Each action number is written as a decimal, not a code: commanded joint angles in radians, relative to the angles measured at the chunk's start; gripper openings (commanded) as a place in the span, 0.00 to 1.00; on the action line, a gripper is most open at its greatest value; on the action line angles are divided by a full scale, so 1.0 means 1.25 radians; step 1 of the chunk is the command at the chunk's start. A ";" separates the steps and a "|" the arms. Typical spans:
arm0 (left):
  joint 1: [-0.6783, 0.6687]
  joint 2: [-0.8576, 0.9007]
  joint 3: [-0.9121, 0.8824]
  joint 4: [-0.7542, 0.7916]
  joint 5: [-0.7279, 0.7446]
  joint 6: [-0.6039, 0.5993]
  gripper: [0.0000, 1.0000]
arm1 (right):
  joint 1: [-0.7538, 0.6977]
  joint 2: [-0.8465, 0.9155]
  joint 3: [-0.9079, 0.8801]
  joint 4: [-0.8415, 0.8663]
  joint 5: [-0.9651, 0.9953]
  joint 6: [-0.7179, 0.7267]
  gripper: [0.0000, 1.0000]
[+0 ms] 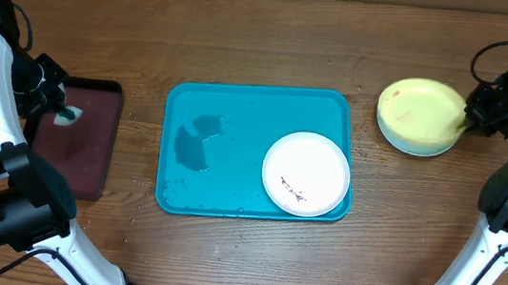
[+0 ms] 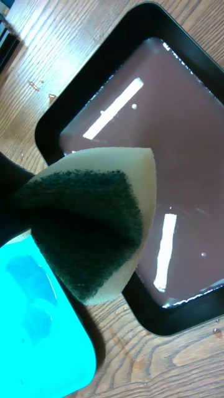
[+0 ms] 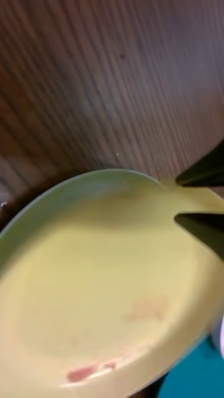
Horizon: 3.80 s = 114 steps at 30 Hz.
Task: Clean dirty plates on tray and stack at the side
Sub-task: 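Carry the yellow plate right and stack it on the light-blue plate, then move the right gripper to the white plate rim and grip it, then bring the sponge with the left gripper onto the white plate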
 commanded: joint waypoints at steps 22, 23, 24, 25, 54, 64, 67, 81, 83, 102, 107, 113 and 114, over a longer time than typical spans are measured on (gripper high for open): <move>0.003 -0.001 0.000 0.009 0.032 0.039 0.04 | 0.367 -0.004 -0.004 -0.097 -0.037 -0.249 0.46; 0.003 -0.001 0.000 0.009 0.032 0.039 0.04 | 0.394 -0.004 -0.004 -0.091 0.004 -0.249 0.46; 0.003 -0.001 0.000 0.009 0.032 0.039 0.04 | 0.425 -0.004 -0.004 -0.082 0.045 -0.253 0.46; 0.003 -0.001 0.001 0.008 0.032 0.039 0.04 | 0.445 -0.004 -0.005 -0.071 0.067 -0.263 0.46; 0.003 -0.001 0.000 0.012 0.036 0.039 0.04 | 0.550 -0.004 -0.199 0.099 0.067 -0.418 0.45; 0.003 -0.001 0.000 0.017 0.049 0.039 0.04 | 0.560 -0.004 -0.238 0.117 0.033 -0.367 0.25; 0.003 -0.001 0.000 0.017 0.065 0.049 0.04 | 0.569 -0.004 -0.238 0.150 -0.009 -0.322 0.20; -0.135 -0.001 -0.001 0.025 0.205 0.189 0.04 | 0.661 -0.004 -0.238 0.396 -0.100 0.067 0.04; -0.167 -0.001 -0.001 0.027 0.203 0.189 0.04 | 0.675 -0.004 -0.238 0.397 -0.100 0.067 0.04; -0.374 -0.001 -0.139 0.143 0.202 0.220 0.04 | 0.715 -0.004 -0.236 0.436 -0.074 0.175 0.35; -0.395 -0.001 -0.158 0.172 0.261 0.260 0.04 | 0.715 -0.004 -0.228 0.409 -0.071 0.099 0.33; -0.442 -0.001 -0.213 0.220 0.259 0.234 0.04 | 0.715 -0.004 -0.228 0.407 -0.071 0.099 0.18; -0.452 -0.001 -0.231 0.235 0.259 0.217 0.04 | 0.715 -0.004 -0.228 0.406 -0.071 0.099 0.17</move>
